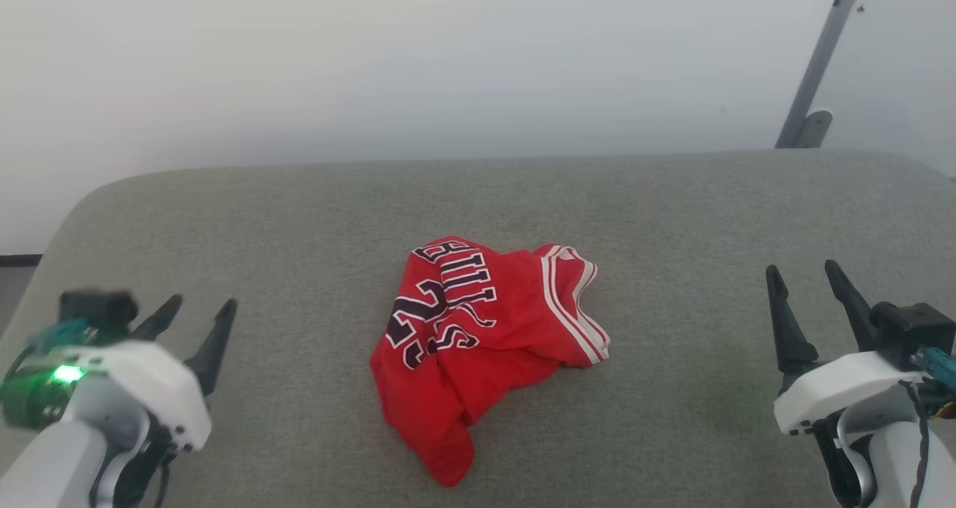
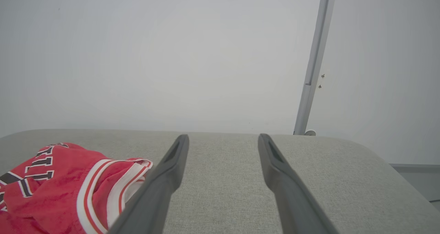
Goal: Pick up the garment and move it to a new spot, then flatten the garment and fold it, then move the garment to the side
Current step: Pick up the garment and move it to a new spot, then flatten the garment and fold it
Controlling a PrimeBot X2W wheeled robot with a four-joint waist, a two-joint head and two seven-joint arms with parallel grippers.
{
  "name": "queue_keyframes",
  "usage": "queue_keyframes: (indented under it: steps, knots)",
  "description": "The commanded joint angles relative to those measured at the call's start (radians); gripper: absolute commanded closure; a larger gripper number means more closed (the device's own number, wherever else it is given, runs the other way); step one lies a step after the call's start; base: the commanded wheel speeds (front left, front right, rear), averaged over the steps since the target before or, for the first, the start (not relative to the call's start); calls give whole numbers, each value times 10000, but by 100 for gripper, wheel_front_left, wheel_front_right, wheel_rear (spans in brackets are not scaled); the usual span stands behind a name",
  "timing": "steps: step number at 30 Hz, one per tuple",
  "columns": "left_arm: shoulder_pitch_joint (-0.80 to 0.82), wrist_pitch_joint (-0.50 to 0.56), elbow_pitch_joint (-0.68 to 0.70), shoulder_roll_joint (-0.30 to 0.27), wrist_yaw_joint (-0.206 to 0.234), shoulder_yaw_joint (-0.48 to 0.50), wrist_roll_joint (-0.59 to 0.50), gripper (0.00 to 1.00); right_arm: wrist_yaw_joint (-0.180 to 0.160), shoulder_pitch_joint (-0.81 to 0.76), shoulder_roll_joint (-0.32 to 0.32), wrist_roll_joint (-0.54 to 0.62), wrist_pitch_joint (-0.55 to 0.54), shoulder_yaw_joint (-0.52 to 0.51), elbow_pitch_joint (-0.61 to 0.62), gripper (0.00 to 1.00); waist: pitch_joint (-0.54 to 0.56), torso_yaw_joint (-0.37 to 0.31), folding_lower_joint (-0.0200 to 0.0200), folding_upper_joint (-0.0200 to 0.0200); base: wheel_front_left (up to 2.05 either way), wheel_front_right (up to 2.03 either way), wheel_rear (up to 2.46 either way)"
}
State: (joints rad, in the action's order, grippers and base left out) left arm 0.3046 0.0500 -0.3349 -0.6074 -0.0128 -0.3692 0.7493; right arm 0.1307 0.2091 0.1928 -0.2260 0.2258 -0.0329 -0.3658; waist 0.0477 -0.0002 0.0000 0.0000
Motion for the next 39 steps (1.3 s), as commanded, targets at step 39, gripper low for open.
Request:
queue_keyframes:
  steps: [39]
  knots:
    - [-3347, -3096, 877, -104, 419, 2379, 648, 0, 1, -699, -200, -19, -304, -69, 433, 0, 152, 711, 0, 0, 0, 0, 0]
